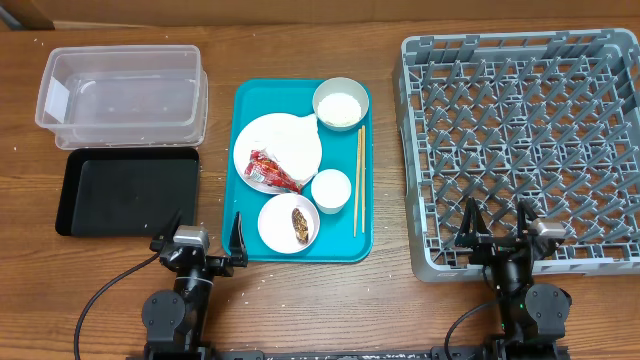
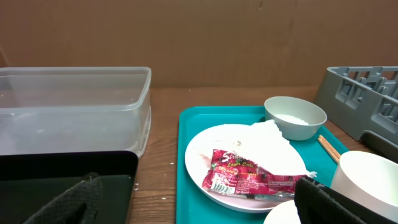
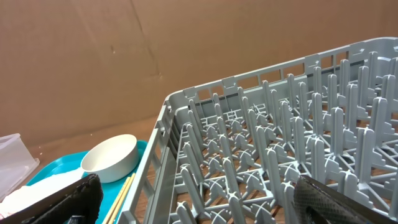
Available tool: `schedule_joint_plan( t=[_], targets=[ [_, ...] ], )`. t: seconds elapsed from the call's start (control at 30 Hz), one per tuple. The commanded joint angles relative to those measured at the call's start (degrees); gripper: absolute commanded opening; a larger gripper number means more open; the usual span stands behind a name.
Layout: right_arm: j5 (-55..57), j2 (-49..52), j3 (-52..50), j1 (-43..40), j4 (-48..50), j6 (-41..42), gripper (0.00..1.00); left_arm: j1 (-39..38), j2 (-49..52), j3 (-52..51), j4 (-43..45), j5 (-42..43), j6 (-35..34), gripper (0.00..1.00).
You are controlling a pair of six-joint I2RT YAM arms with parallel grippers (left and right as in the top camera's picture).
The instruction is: Sort waste into correct bins and load items into the dishwasher
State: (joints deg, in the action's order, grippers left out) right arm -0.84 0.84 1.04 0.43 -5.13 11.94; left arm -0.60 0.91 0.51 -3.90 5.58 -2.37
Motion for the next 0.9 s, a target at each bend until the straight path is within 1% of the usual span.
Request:
schedule_joint_plan(
  t=[0.0, 0.87],
  targets=[
    [0.3, -0.7, -0.6, 0.3, 0.4, -0.2, 1.0, 0.7, -0.6, -0.2, -0.1, -0.2, 0.7, 1.0],
    [-0.3, -0.6, -0.6, 0.3, 0.3, 0.1, 1.0, 0.7, -0.6, -0.2, 0.0, 0.2, 0.7, 1.0]
  ],
)
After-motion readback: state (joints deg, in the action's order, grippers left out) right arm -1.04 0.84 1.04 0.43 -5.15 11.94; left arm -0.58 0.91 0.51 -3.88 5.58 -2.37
